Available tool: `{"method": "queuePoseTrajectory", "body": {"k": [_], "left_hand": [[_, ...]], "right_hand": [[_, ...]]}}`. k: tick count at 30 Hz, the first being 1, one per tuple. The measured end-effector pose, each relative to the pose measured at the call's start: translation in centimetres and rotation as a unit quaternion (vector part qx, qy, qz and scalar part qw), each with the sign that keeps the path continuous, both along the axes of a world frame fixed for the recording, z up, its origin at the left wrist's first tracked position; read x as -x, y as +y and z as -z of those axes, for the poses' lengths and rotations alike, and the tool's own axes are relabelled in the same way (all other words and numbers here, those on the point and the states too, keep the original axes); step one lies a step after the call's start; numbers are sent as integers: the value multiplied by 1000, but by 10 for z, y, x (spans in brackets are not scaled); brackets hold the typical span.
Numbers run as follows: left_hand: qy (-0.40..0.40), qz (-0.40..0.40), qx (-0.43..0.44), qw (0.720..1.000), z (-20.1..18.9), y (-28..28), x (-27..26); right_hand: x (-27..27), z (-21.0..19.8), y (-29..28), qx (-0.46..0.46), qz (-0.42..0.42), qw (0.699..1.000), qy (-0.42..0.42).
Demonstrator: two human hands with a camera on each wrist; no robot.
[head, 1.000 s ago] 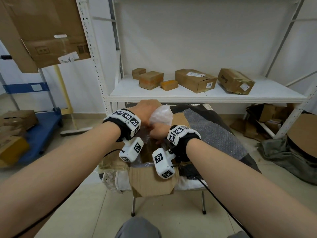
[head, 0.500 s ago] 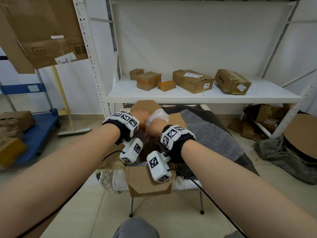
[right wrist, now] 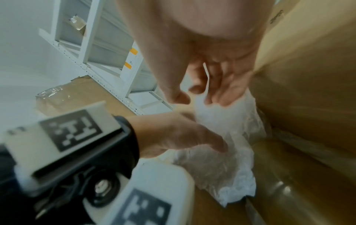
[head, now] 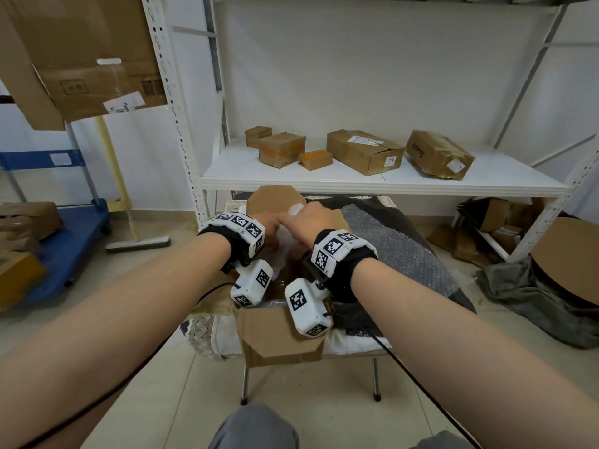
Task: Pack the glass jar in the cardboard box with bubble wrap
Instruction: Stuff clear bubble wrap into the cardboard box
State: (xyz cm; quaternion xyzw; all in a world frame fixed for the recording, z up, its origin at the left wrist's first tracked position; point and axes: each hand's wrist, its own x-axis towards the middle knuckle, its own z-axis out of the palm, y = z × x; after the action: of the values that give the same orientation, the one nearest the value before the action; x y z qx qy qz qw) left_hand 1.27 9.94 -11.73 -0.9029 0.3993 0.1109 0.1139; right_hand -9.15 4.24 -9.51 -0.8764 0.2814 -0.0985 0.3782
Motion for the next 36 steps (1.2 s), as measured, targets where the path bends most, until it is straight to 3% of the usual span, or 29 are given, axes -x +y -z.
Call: {"method": "queuePoseTrajectory", "body": {"k": [4, 8, 12, 15, 22, 24, 28, 33, 36], "left_hand": [[8, -7, 26, 1000, 8, 5, 8], [4, -3, 26, 1000, 10, 10, 11], [-13, -8, 14, 1000, 3, 13, 13], [-36, 5, 25, 999, -10, 18, 13], [-90, 10, 77, 993, -31, 21, 19], [-54, 3, 76, 996, -35, 20, 25], [73, -6, -12, 997, -20, 23, 32], [54, 15, 7, 998, -11, 34, 31], [37, 11, -38, 999, -9, 36, 30]], "right_hand": [[5, -8, -12, 50, -3, 999, 3], [-1, -6, -11, 130, -68, 985, 93], [-8, -4, -1, 187, -63, 966, 167], [-9, -1, -3, 212, -81, 958, 177], [-4, 0, -10, 225, -144, 939, 216], [-2, 3, -12, 239, -146, 935, 216], [-9, 14, -17, 216, -160, 938, 217], [-14, 26, -13, 174, -226, 933, 220], [-21, 24, -12, 190, -235, 920, 248]]}}
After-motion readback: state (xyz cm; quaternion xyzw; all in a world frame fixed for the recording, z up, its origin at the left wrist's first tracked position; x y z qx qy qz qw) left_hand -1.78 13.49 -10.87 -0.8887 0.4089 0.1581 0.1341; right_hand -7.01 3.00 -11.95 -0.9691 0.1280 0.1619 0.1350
